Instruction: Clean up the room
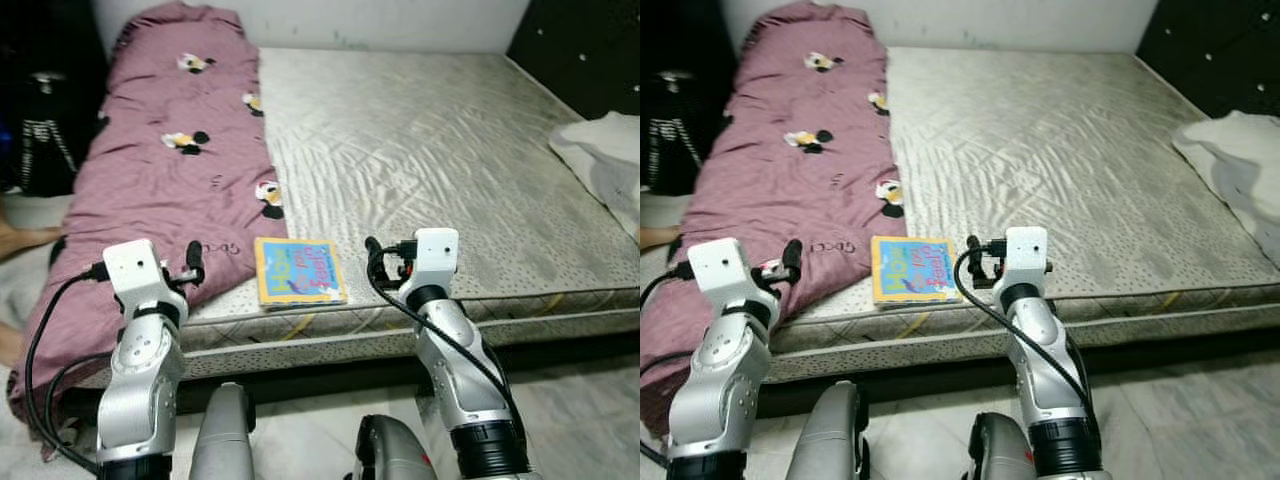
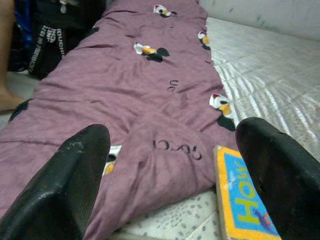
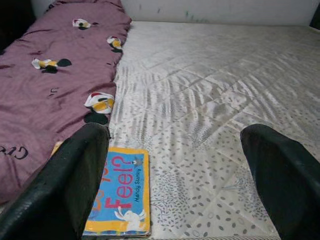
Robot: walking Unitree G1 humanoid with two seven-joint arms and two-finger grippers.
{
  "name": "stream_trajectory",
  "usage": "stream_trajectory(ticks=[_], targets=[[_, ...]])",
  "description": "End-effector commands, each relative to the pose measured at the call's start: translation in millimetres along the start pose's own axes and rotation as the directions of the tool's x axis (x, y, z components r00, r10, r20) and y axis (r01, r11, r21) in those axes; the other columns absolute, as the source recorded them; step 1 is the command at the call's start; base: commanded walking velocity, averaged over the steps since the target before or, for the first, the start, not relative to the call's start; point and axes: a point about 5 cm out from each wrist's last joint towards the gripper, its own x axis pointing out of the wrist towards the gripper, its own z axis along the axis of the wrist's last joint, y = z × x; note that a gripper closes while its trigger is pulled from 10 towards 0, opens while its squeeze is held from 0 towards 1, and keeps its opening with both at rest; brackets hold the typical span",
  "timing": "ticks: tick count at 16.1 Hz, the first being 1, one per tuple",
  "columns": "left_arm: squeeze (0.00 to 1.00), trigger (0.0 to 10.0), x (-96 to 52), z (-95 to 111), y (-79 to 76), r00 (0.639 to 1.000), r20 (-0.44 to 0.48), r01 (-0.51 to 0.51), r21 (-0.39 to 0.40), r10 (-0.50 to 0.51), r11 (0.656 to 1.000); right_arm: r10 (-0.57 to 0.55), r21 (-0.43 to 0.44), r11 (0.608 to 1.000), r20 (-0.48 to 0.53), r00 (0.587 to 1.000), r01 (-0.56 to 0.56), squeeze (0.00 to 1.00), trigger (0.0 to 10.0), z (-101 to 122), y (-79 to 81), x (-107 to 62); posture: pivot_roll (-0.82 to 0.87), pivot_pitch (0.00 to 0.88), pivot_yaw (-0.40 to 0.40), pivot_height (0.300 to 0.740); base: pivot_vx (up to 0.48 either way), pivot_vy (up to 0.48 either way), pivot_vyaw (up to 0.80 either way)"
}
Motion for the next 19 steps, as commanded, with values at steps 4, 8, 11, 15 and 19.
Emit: stream_trajectory(ticks=[4, 8, 11, 15, 19], targets=[[0.00, 10.0, 1.6, -2.1, 0.1, 1.000, -0.018, 0.003, -0.010, -0.004, 1.000, 0.009, -0.003, 1.000, 0.007, 1.000, -0.009, 0.00, 10.0, 3.8, -1.7, 0.2, 0.00, 0.069, -0.064, 0.635, 0.000, 0.000, 0.00], [0.00, 10.0, 1.2, -3.2, -1.1, 1.000, -0.022, 0.010, -0.012, -0.010, 1.000, 0.002, -0.007, 1.000, 0.009, 1.000, -0.002, 0.00, 10.0, 3.9, -2.3, 0.4, 0.00, 0.065, -0.065, 0.606, 0.000, 0.000, 0.00], [0.00, 10.0, 0.3, -2.3, -2.4, 1.000, -0.013, 0.027, -0.020, -0.027, 0.999, 0.001, -0.008, 1.000, 0.005, 1.000, -0.001, 0.00, 10.0, 3.2, -2.5, 0.4, 0.00, 0.064, -0.066, 0.606, 0.000, 0.000, 0.00], [0.00, 10.0, -0.2, -2.0, -3.2, 0.999, -0.008, 0.036, -0.025, -0.036, 0.999, 0.003, -0.013, 1.000, 0.004, 1.000, -0.003, 0.00, 10.0, 3.1, -2.5, 0.5, 0.00, 0.062, -0.067, 0.606, 0.000, 0.000, 0.00], [0.00, 10.0, -0.5, -2.2, -3.7, 0.999, -0.005, 0.041, -0.027, -0.042, 0.999, 0.006, -0.018, 1.000, 0.004, 1.000, -0.006, 0.00, 10.0, 3.0, -2.5, 0.6, 0.00, 0.057, -0.069, 0.606, 0.268, 0.000, 0.00]])
